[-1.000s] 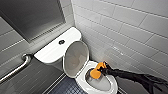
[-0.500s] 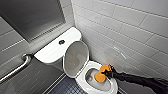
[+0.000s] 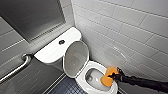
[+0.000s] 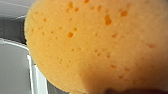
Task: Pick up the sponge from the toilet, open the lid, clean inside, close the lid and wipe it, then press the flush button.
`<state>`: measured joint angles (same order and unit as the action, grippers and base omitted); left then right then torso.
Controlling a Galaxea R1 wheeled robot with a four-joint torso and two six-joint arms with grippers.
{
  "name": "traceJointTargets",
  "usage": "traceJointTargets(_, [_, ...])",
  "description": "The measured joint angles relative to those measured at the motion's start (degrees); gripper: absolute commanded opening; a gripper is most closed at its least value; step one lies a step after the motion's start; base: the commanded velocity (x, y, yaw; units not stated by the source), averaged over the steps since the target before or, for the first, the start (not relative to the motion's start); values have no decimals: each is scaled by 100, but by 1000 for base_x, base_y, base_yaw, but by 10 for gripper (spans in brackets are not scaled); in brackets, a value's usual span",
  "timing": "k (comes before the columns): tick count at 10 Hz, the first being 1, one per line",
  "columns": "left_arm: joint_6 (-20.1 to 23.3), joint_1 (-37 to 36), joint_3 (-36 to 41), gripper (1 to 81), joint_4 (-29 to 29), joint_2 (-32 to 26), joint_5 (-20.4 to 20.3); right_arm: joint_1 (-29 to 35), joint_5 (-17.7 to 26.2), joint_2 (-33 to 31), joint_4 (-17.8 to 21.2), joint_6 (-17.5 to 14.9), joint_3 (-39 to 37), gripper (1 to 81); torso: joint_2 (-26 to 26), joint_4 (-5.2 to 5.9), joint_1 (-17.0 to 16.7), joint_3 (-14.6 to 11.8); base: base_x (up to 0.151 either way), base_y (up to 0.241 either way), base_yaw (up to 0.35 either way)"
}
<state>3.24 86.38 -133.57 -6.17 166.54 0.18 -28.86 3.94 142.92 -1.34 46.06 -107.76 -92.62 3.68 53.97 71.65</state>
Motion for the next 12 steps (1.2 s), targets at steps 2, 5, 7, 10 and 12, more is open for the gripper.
traceJointTargets(2, [13,0,-2,811,-2,-2,2,-293,-251,-135,22,9,79,10,0,0,0,0,0,0,0])
traceJointTargets(5, [20,2,-2,811,-2,41,2,-581,-630,-185,110,6,173,10,-2,0,0,0,0,0,0])
traceJointTargets(7, [22,0,-2,811,-5,63,2,-702,-763,-288,169,6,410,10,-2,0,0,0,0,0,0])
traceJointTargets(10, [80,2,-2,811,-48,80,-2,-802,-840,-664,228,9,1072,10,-2,0,0,0,0,0,0])
traceJointTargets(12, [83,2,-9,811,-72,77,2,-863,-597,-874,261,28,1537,10,-2,0,0,0,0,0,0])
